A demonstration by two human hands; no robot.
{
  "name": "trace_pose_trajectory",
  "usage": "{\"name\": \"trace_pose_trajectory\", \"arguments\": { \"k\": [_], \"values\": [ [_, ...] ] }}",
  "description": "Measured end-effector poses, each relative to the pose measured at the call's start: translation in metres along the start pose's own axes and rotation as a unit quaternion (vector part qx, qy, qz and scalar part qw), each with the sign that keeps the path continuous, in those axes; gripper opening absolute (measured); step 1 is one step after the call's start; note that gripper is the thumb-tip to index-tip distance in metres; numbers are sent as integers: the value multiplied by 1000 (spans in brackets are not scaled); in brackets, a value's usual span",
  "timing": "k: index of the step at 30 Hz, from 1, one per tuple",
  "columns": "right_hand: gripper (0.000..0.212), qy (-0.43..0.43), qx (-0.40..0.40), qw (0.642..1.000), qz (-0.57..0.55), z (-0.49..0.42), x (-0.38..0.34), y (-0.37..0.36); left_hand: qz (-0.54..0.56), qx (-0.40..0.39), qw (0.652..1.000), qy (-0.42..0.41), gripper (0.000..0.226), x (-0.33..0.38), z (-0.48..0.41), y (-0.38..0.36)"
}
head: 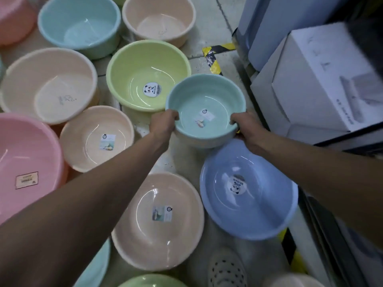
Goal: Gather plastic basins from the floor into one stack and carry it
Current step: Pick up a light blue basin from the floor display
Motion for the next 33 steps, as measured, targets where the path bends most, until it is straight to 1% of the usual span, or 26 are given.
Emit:
{"name": "trace_pose_trajectory", "arguments": {
  "k": [1,2,4,6,9,10,12,13,16,18,19,23,27,28,29,31,32,33],
  "values": [
    [38,2,7,1000,4,23,-6,3,1,-17,1000,0,3,4,20,8],
    [35,3,15,1000,5,49,-11,8,-5,-31,1000,0,6,7,43,16],
    [39,2,30,1000,0,106,-16,21,-21,-54,998,-11,5,11,94,33],
    [44,4,45,999,-10,165,-11,37,-41,-81,995,-31,13,12,150,45],
    [36,0,78,997,-28,250,14,66,-64,-124,989,-42,19,1,230,59],
    [35,-4,89,996,-27,278,26,76,-76,-136,987,-40,20,-9,252,62],
    [41,-21,123,992,-10,330,56,99,-112,-154,981,-38,19,-32,294,66],
    [42,-33,140,990,-8,355,74,111,-132,-160,977,-39,18,-45,314,68],
    [28,-72,167,983,-32,423,136,141,-167,-191,967,-37,13,-91,368,66],
    [31,-105,190,975,-50,467,182,160,-203,-217,955,-27,28,-132,402,62],
    [32,-122,201,970,-59,489,205,168,-213,-229,949,-26,32,-154,420,61],
    [27,-164,247,952,-71,566,304,200,-253,-288,923,-13,26,-248,479,51],
    [24,-215,275,933,-87,619,411,217,-312,-317,896,-1,34,-343,519,41],
    [25,-226,281,928,-96,629,437,221,-325,-324,888,4,34,-366,527,39],
    [30,-234,285,924,-100,635,461,224,-337,-329,882,6,34,-388,533,36],
    [46,-252,291,917,-103,644,508,232,-358,-332,873,17,33,-429,541,34],
    [47,-259,290,915,-107,645,529,236,-363,-333,870,20,31,-445,543,32],
    [43,-265,289,913,-110,645,549,239,-369,-333,867,23,28,-462,545,30]
  ]
}}
Point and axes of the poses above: each hand's wrist, its own z-axis away from the middle knuckle, its own y-axis out of the back of the hand, x = y × z, the point moved 7 cm from there along -z, towards the middle knuckle
